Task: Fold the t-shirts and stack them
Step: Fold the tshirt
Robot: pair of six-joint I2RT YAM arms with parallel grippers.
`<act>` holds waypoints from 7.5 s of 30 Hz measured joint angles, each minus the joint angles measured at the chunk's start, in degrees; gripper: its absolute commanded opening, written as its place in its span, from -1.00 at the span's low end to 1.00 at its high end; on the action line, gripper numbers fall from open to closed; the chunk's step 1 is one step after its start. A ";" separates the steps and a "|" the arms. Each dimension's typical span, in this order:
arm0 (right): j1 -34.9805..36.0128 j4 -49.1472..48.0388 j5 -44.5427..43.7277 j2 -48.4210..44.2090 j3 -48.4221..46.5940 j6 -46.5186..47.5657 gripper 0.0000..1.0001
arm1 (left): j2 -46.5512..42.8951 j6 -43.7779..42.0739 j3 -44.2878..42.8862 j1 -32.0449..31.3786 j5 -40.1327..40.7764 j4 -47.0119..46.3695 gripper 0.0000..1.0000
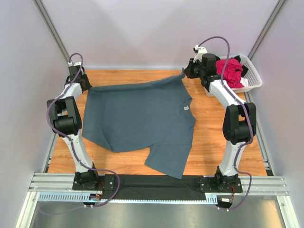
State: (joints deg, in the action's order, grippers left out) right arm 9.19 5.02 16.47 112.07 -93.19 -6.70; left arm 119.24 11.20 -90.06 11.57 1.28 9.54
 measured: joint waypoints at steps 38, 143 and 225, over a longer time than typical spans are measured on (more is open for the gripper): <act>0.00 6.93 0.17 -10.43 17.14 0.17 -0.99 | -5.55 -2.89 8.26 0.15 2.01 2.62 -1.00; 12.41 20.68 -6.73 20.83 -13.79 -8.55 -0.31 | -16.15 11.04 9.07 -18.99 -2.29 13.94 0.68; 7.91 34.05 -17.11 0.00 5.31 -20.20 -0.34 | -1.75 12.31 -6.80 -43.80 -11.89 15.39 0.56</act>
State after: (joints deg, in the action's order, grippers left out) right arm 17.10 39.07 -0.64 112.07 -87.88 -26.89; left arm 117.49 23.51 -96.86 -32.23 -10.61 24.93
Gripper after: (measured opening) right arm 0.397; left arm 0.797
